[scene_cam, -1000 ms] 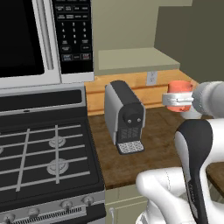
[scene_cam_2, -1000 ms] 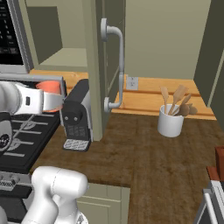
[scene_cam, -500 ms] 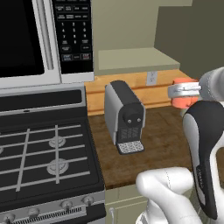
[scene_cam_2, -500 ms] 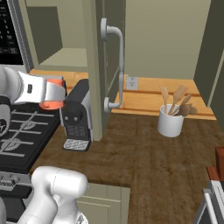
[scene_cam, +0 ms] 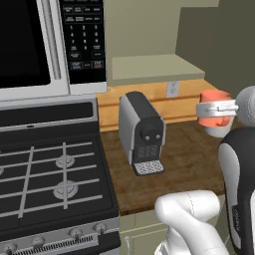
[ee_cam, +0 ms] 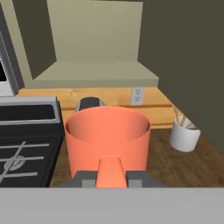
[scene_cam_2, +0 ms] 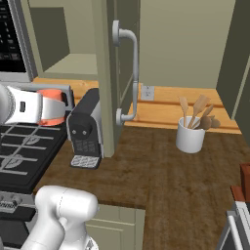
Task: Gather all objects into one cabinet and sort the glasses and bowls to opposite sides.
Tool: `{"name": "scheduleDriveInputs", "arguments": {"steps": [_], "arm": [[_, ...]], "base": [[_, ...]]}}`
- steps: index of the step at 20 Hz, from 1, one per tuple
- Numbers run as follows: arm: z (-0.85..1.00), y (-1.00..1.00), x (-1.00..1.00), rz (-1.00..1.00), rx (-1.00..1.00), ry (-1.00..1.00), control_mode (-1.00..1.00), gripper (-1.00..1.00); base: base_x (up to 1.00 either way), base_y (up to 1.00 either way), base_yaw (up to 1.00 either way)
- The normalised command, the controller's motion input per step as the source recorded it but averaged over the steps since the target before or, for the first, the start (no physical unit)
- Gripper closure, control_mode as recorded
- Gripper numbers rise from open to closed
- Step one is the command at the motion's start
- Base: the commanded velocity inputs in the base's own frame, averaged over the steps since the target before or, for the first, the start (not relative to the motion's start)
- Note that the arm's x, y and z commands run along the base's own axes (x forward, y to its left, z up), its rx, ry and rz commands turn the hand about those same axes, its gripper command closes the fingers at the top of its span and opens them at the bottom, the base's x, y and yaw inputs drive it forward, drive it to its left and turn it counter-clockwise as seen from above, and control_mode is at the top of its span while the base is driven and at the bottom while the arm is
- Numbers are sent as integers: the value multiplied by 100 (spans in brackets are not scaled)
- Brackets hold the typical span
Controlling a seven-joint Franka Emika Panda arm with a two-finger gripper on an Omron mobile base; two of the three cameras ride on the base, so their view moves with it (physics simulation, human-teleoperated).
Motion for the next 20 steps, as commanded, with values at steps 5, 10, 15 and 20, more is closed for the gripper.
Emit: {"name": "scheduleDriveInputs", "arguments": {"steps": [5, 10, 15, 20], "arm": [[2, 7, -8, 3, 0, -3, 100, 100], [0, 0, 0, 0, 0, 0, 100, 100], [0, 0, 0, 0, 0, 0, 100, 100], [0, 0, 0, 0, 0, 0, 100, 100]], "base": [[-19, 15, 3], [-88, 66, 12], [-84, 84, 30], [-56, 42, 18]]}}
